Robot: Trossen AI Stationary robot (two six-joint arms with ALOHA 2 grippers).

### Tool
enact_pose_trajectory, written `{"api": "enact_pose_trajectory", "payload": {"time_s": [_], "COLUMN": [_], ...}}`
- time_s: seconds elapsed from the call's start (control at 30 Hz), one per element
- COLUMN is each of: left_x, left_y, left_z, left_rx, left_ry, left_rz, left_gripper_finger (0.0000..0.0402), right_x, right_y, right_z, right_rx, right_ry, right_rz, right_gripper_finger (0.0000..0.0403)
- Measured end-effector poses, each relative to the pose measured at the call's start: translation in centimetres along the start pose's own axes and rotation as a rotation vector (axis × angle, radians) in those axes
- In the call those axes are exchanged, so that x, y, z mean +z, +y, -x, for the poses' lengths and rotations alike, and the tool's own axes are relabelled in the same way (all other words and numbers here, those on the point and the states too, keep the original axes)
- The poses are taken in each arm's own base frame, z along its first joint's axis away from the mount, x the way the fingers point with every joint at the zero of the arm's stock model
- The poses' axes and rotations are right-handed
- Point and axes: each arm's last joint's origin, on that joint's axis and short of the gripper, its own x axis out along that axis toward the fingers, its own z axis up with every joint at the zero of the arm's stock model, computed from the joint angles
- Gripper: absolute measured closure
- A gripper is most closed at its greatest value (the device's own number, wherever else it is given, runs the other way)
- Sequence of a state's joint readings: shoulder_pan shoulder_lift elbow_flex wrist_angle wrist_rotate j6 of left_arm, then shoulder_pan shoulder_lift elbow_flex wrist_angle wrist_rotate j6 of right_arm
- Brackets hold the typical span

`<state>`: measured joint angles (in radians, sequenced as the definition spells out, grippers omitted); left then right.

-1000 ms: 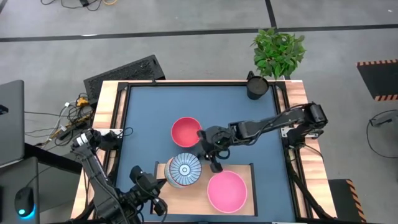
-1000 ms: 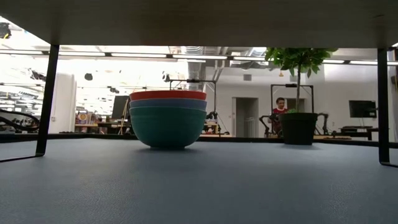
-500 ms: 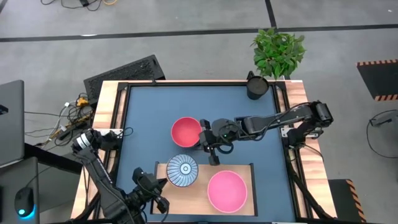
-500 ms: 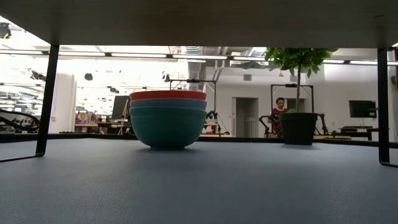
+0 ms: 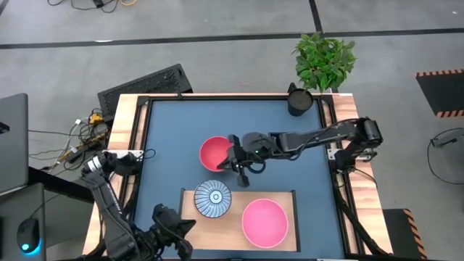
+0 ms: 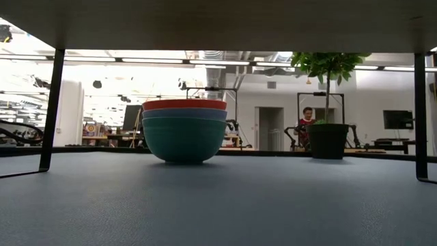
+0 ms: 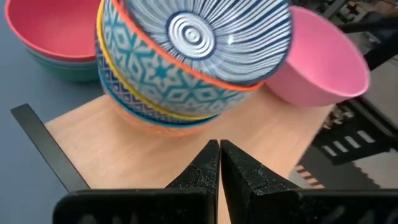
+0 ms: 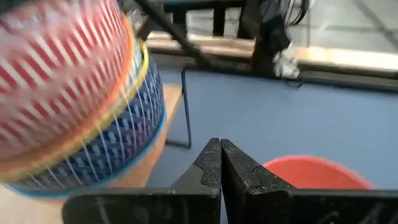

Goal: Place and stack bowls onto a shelf
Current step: Adjust the stacked bowls on the shelf, then stack the orange bowl on top of the pink bowl on the shelf

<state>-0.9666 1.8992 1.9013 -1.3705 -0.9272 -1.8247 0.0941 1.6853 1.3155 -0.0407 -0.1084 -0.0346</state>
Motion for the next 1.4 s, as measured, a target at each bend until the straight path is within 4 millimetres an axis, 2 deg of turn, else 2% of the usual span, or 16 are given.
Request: {"api": "enact_pose_trajectory", "payload": {"time_s": [0.17, 0.27, 0.47, 0.6, 0.77, 0.9, 1.03, 1.17, 1.3, 1.4], "left_x": [0.9, 1.3, 1.4, 1.4, 1.4, 1.4, 1.4, 1.2, 1.0, 1.1], "left_y": [-0.6, -0.8, -0.8, -0.8, -0.8, -0.8, -0.8, -0.8, -0.8, -0.8], "left_z": [0.8, 0.9, 0.8, 0.8, 0.8, 0.8, 0.8, 1.1, 1.2, 1.2], "left_rx": [-0.03, -0.035, -0.034, -0.034, -0.033, -0.033, -0.034, -0.04, -0.045, -0.044], "left_ry": [0.007, 0.005, 0.004, 0.004, 0.008, 0.01, 0.011, 0.015, 0.018, 0.017], "left_rz": [-0.009, -0.011, -0.011, -0.011, -0.01, -0.009, -0.009, -0.007, 0.003, 0.002], "left_gripper_finger": [0.0401, 0.0401, 0.0401, 0.0402, 0.0402, 0.0401, 0.0401, 0.0401, 0.0402, 0.0401], "right_x": [-0.7, -0.7, -0.6, -0.6, -0.6, -0.6, -0.1, 0.4, -1.2, -2.2], "right_y": [0.4, 1.1, 2.1, 2.6, 2.9, 2.8, 1.6, -0.7, -2.9, -3.6], "right_z": [-1.2, -1.3, -1.3, -1.3, -1.3, -1.3, -0.3, 1.9, 2.9, 3.0], "right_rx": [0.064, 0.092, 0.172, 0.189, 0.259, 0.24, 0.133, 0.004, -0.007, 0.042], "right_ry": [0.005, 0.002, -0.001, 0.0, -0.001, -0.002, -0.002, 0.047, 0.212, 0.298], "right_rz": [-0.005, 0.003, 0.022, 0.031, 0.032, 0.034, 0.044, 0.074, 0.13, 0.202], "right_gripper_finger": [0.0378, 0.037, 0.0384, 0.0378, 0.0374, 0.0383, 0.0365, 0.0339, 0.0323, 0.0303]}}
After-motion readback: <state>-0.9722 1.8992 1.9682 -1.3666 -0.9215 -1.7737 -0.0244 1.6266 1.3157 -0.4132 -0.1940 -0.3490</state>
